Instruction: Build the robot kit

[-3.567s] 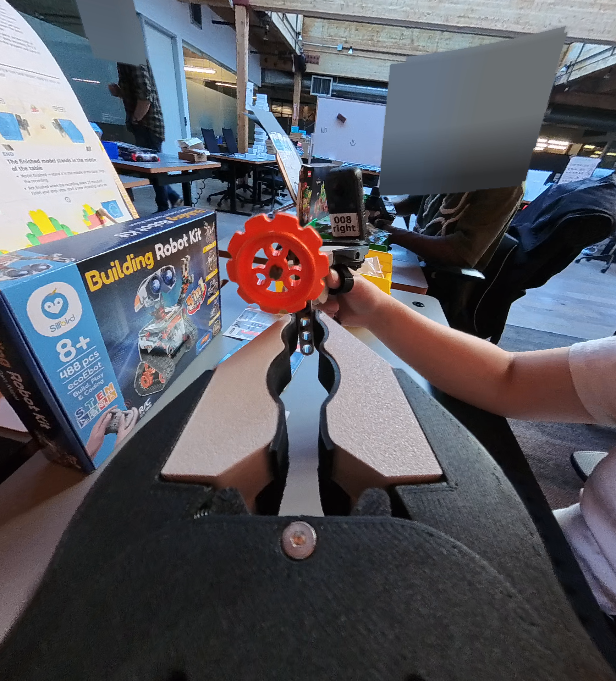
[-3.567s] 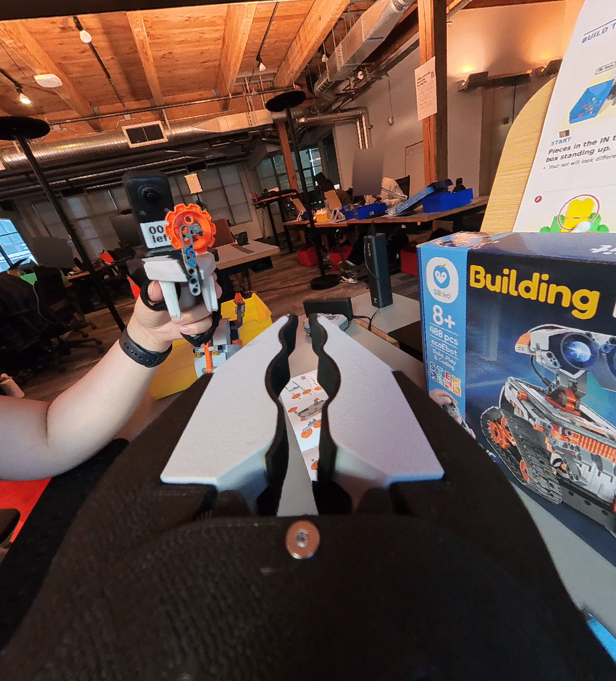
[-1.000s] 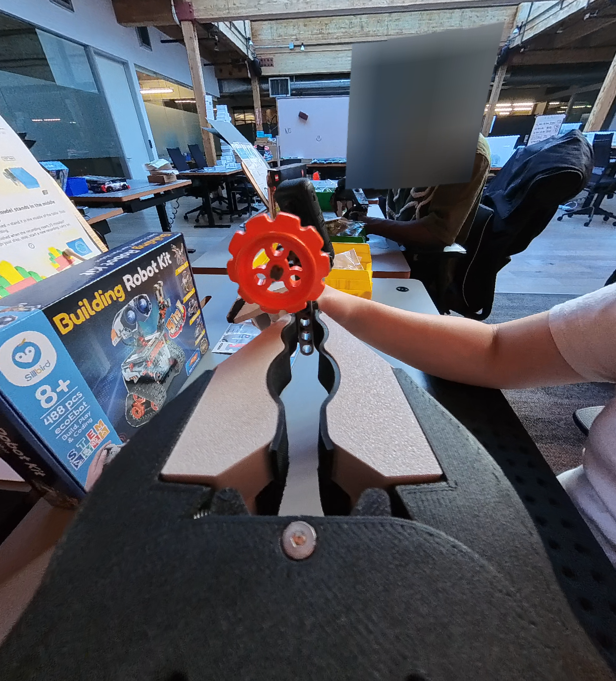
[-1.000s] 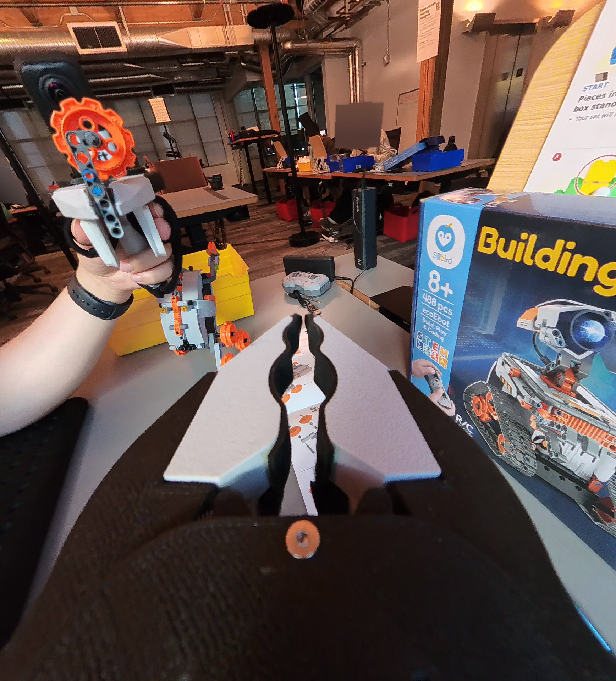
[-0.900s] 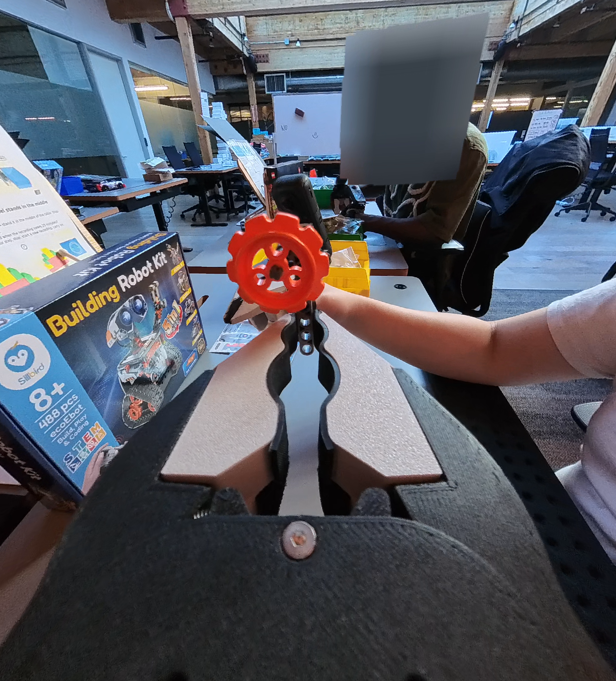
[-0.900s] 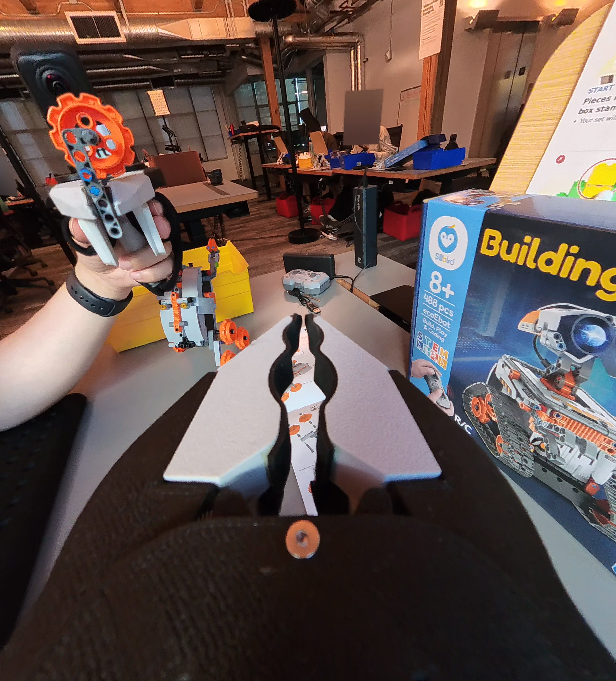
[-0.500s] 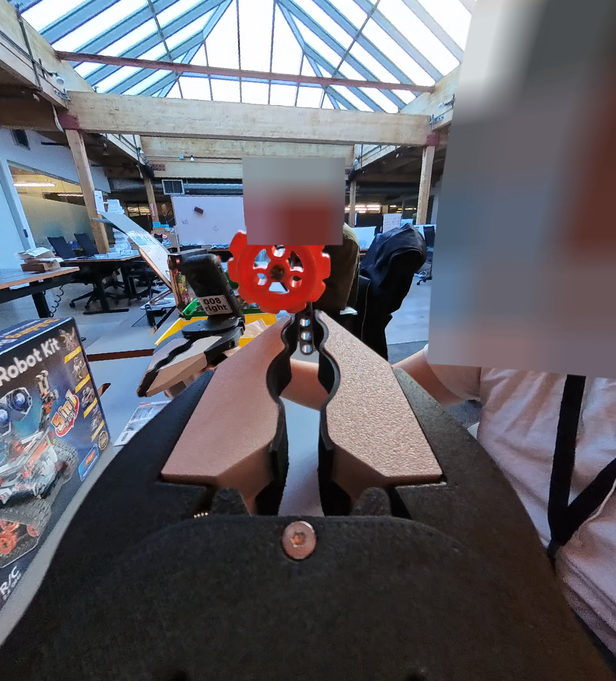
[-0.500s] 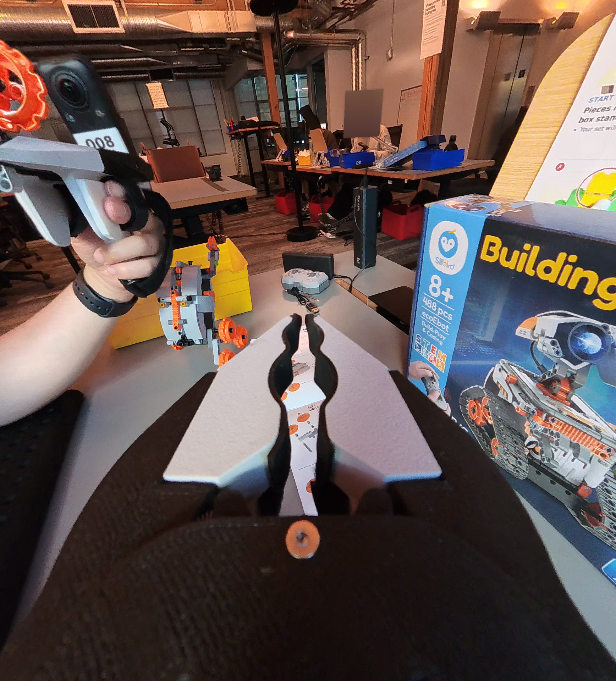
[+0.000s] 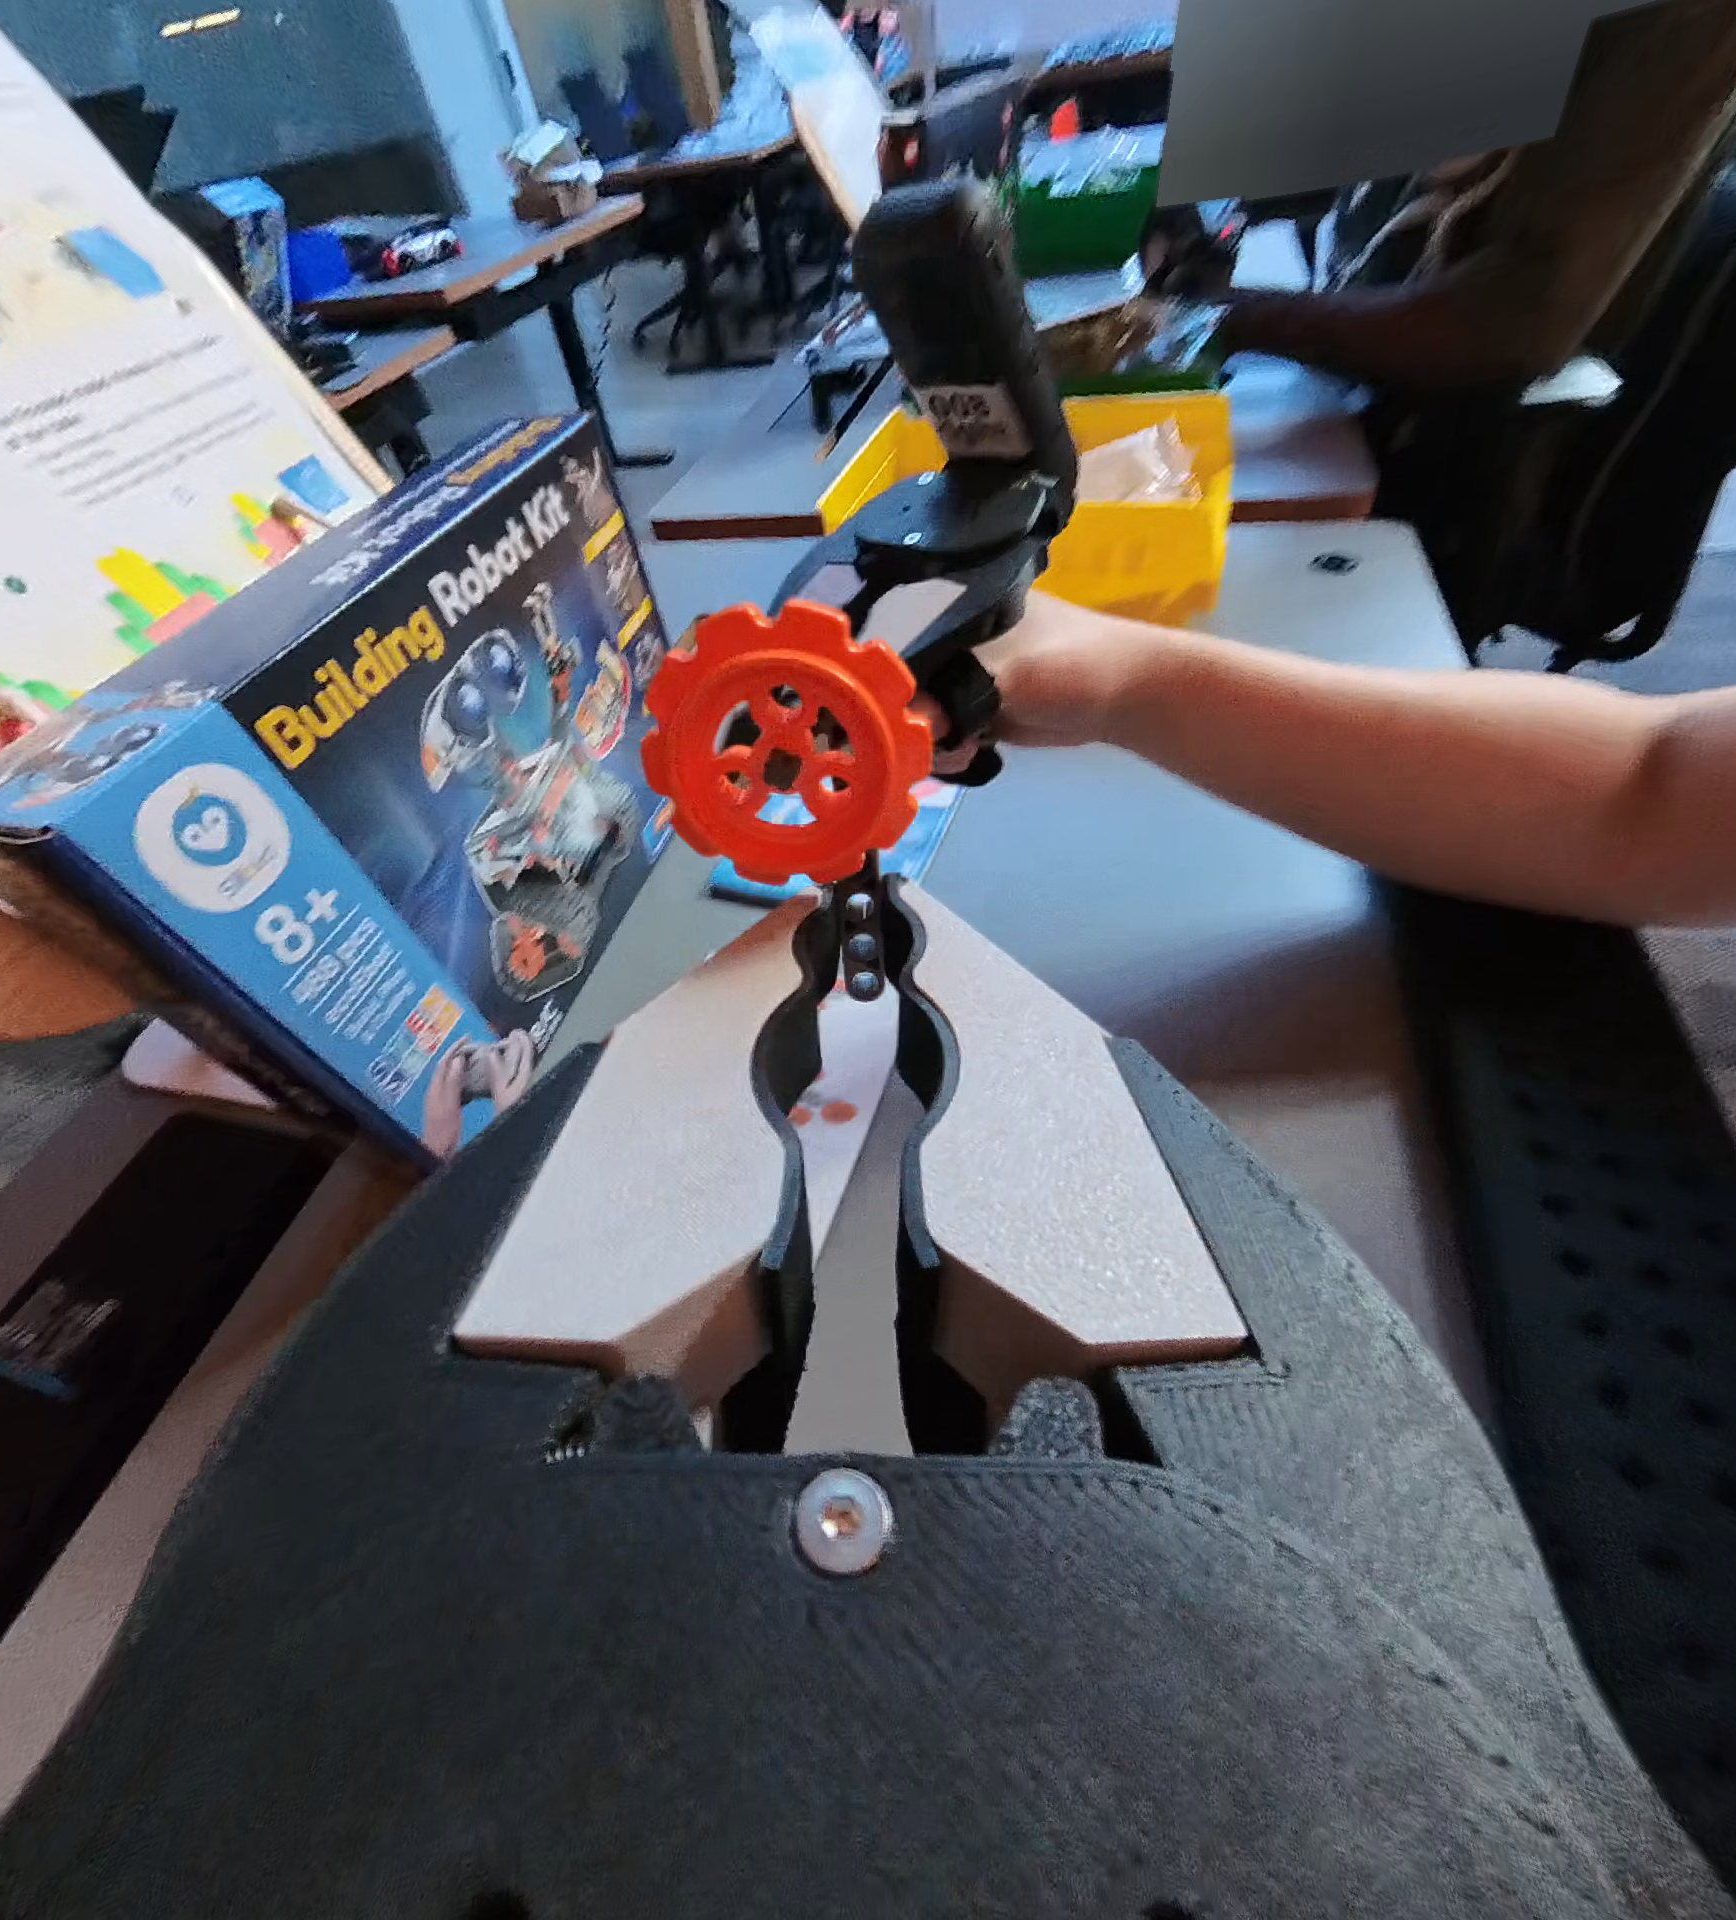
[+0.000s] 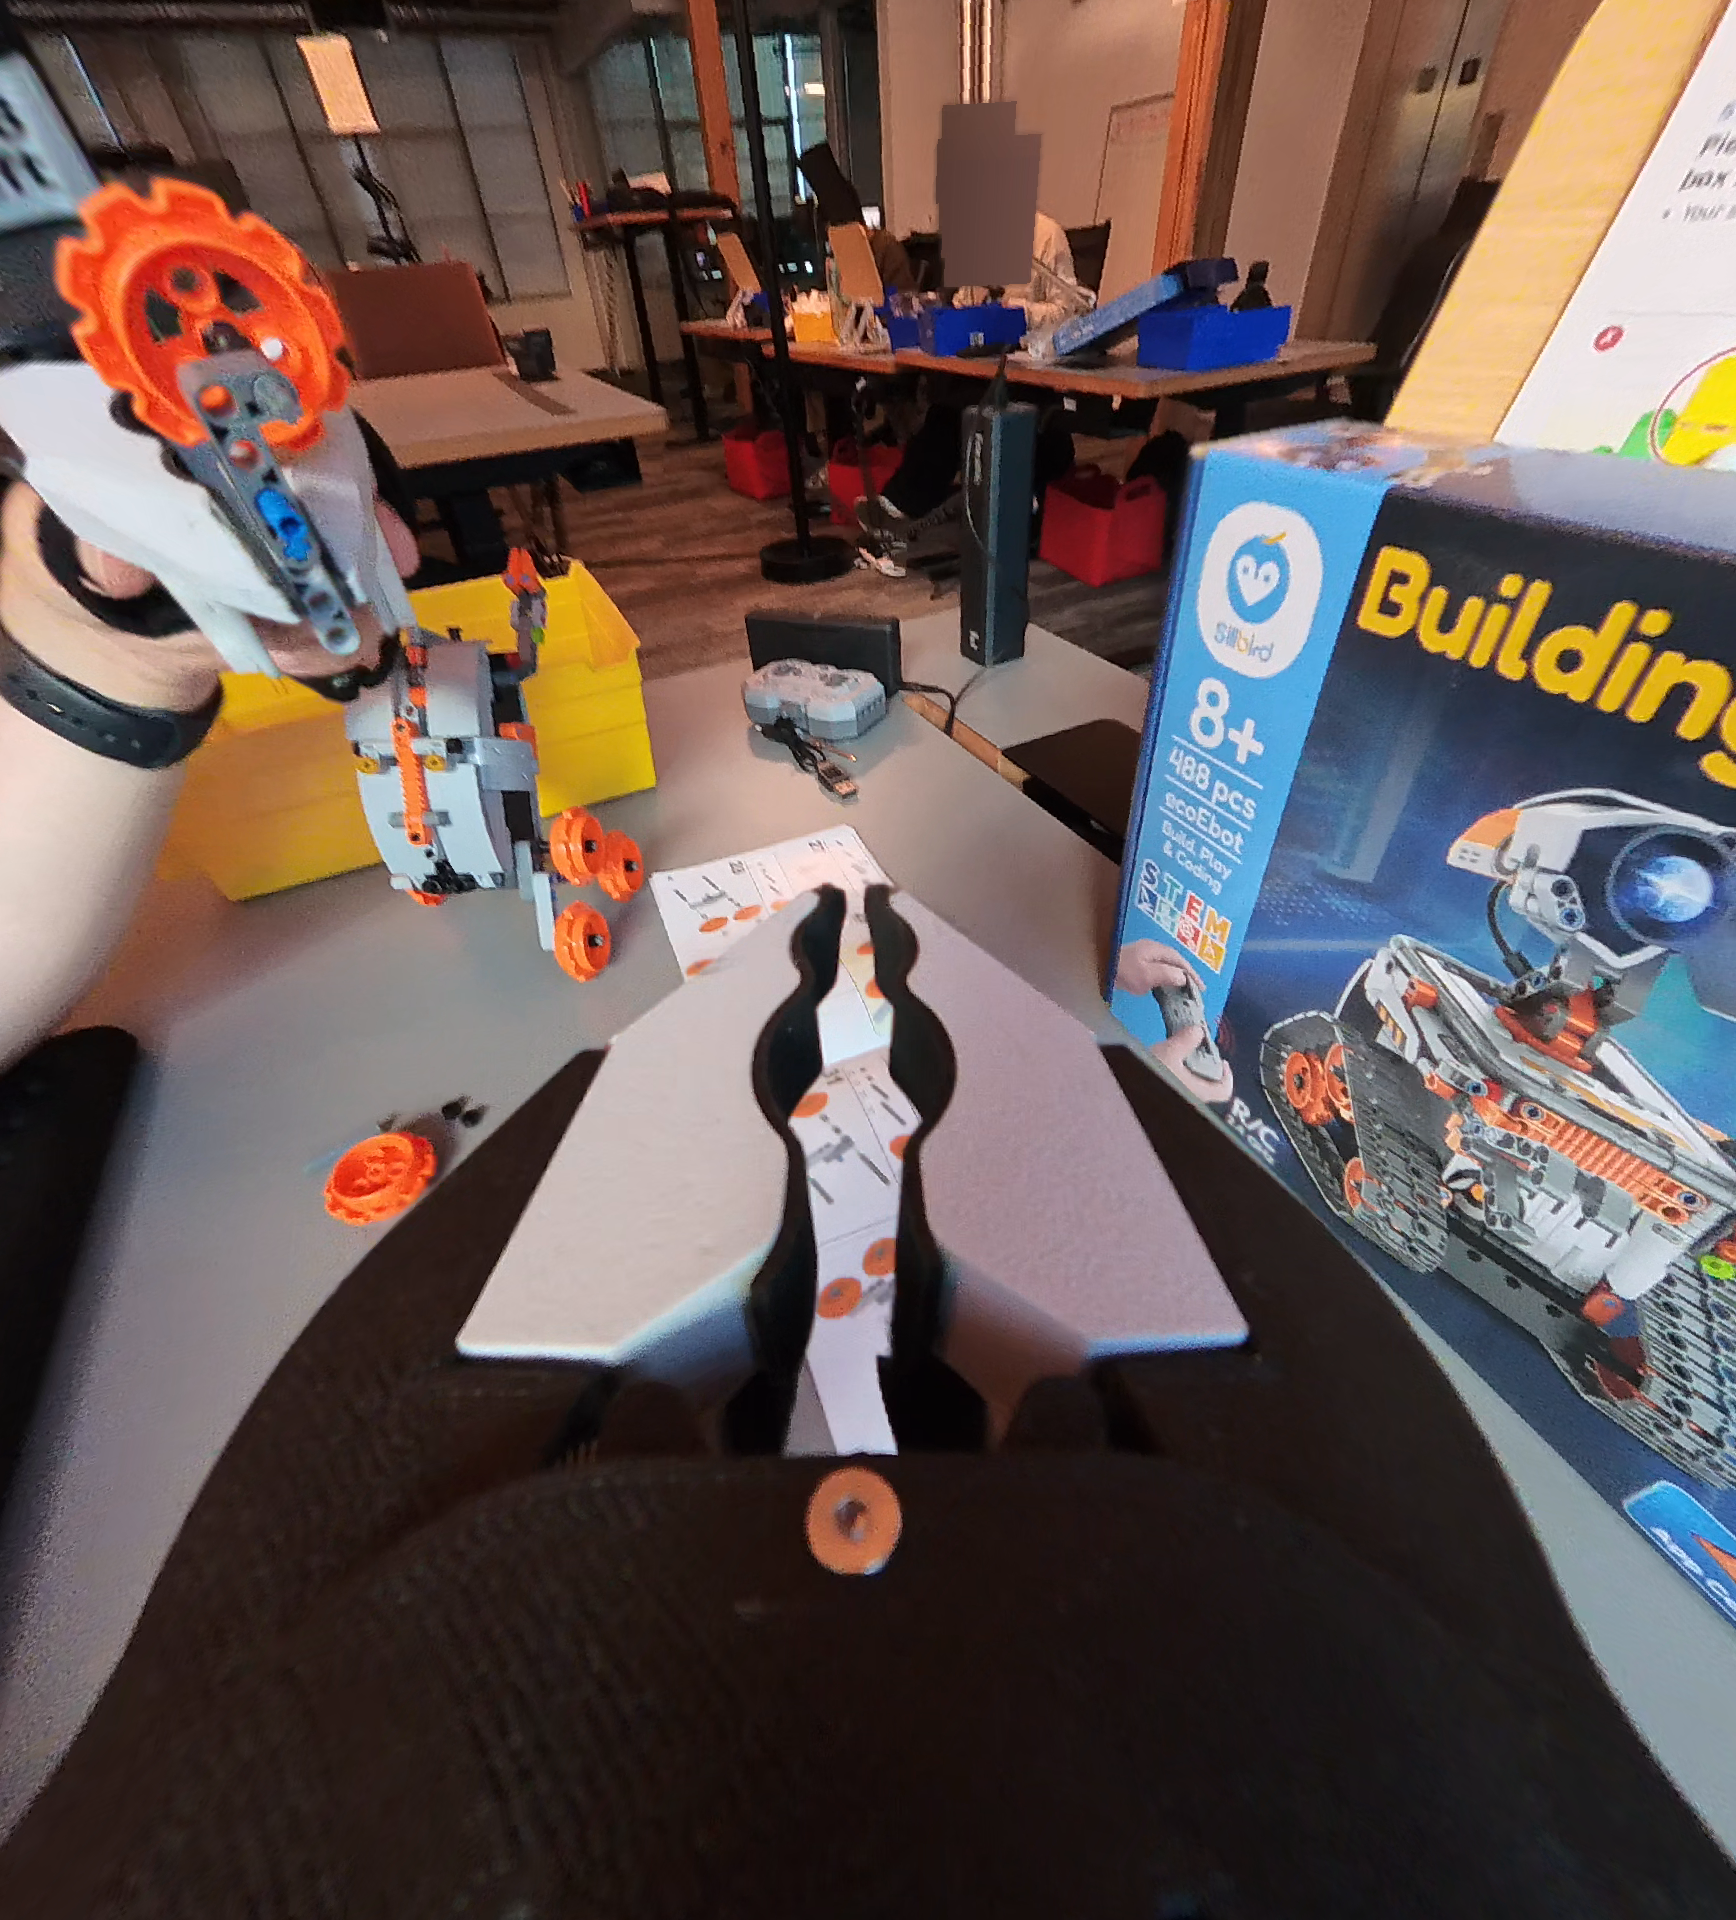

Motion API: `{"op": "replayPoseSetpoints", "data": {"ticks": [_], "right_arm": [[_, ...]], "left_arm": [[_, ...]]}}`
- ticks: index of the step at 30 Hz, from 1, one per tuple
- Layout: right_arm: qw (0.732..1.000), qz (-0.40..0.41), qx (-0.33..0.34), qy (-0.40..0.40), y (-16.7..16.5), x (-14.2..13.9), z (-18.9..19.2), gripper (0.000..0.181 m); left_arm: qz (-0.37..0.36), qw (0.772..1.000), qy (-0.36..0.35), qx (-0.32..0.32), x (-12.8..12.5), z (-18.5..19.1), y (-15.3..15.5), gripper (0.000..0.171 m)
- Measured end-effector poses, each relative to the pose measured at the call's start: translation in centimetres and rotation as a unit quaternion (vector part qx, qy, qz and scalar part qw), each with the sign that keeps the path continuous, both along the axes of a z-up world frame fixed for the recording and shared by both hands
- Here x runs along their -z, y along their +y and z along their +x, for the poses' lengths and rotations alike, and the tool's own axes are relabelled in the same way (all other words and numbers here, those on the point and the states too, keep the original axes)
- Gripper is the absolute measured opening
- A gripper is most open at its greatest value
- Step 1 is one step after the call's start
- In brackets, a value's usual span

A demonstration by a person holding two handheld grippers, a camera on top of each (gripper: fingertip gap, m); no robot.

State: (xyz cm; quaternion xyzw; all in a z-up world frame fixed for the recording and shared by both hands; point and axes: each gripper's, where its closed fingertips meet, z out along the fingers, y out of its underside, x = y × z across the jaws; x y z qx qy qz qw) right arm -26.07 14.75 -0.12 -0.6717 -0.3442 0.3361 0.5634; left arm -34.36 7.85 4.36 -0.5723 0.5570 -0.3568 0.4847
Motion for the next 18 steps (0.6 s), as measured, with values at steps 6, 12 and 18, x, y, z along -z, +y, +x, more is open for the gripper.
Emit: {"op": "replayPoseSetpoints", "data": {"ticks": [6, 12, 18], "right_arm": [[0.999, -0.023, -0.007, -0.031, -0.1, 1.9, -1.2, 0.006], [0.996, -0.033, -0.050, -0.071, -1.0, 3.2, -3.3, 0.009], [0.991, -0.025, -0.112, -0.066, -2.9, 3.4, -5.5, 0.013]], "left_arm": [[-0.017, 1.000, 0.006, -0.008, 0.8, 0.4, 0.8, 0.005], [0.011, 0.994, 0.081, -0.072, 3.0, -0.3, 3.1, 0.005], [0.065, 0.982, 0.129, -0.121, 3.9, -0.7, 4.4, 0.005]]}}
